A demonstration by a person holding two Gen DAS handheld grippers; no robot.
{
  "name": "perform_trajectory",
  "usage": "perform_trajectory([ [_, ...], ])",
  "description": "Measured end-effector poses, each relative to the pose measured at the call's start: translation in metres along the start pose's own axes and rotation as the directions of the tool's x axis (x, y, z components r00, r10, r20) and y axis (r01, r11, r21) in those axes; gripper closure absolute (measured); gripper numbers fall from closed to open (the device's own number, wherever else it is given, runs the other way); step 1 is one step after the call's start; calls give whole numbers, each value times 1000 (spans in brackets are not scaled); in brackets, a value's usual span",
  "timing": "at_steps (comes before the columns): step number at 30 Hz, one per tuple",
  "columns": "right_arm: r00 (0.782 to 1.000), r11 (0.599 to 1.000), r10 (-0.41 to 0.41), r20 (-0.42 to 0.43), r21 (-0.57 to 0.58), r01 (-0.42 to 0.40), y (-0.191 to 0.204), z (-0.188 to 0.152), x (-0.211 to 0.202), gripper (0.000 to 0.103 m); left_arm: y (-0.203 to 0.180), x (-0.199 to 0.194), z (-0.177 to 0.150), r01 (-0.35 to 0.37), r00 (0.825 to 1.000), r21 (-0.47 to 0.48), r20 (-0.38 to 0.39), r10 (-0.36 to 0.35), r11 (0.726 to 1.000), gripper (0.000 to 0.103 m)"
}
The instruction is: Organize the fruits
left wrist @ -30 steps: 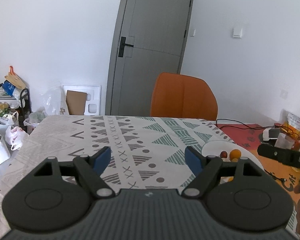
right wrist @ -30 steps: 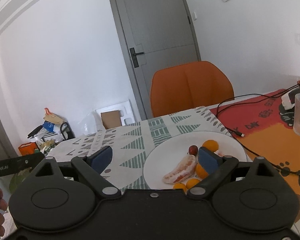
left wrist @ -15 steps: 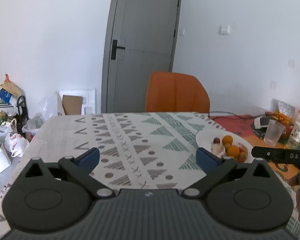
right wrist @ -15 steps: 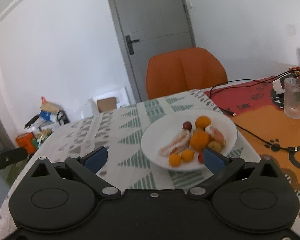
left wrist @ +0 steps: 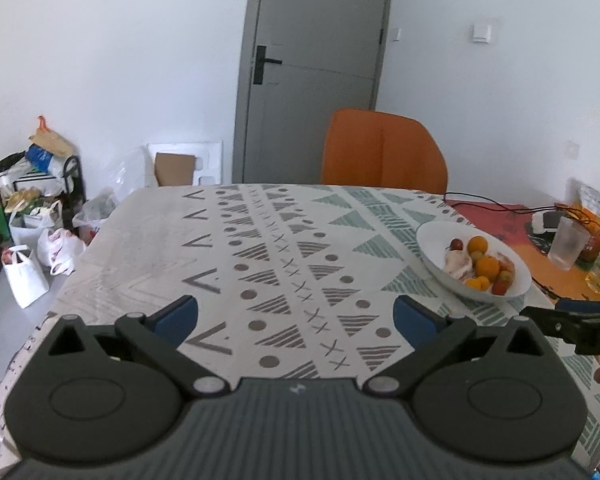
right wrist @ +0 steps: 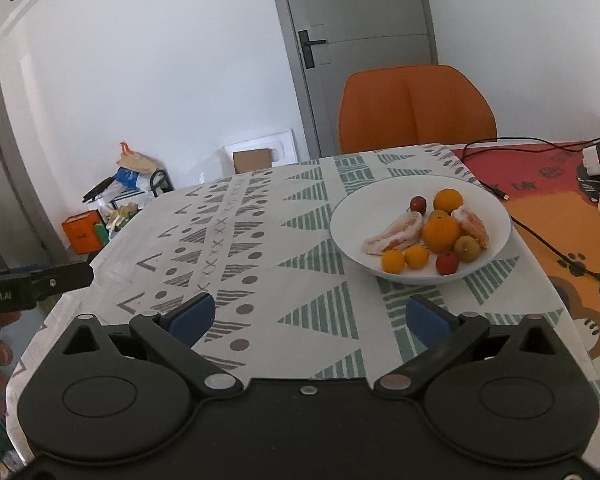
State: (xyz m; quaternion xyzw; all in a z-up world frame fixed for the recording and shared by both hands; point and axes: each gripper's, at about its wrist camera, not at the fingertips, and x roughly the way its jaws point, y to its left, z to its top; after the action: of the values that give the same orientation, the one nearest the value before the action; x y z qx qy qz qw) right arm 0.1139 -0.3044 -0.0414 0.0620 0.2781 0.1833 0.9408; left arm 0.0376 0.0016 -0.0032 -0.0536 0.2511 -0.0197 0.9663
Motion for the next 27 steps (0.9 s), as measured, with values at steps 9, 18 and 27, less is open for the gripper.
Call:
perform_trajectory([
  [9, 1000, 1000, -2, -2, -1, 2, 0, 0, 0, 0, 1, -1, 0, -7, 1000, 7, -16, 7, 1000, 0],
  [18, 1000, 1000, 3, -2, 0, -3, -1, 0, 1, 0, -1, 0, 0, -9, 1000, 8, -17, 9, 1000, 0],
  [27, 1000, 1000, -1, -7, 12, 1, -3, 0, 3, 0, 1, 3, 1, -18, 999, 4, -31, 18, 1000, 0],
])
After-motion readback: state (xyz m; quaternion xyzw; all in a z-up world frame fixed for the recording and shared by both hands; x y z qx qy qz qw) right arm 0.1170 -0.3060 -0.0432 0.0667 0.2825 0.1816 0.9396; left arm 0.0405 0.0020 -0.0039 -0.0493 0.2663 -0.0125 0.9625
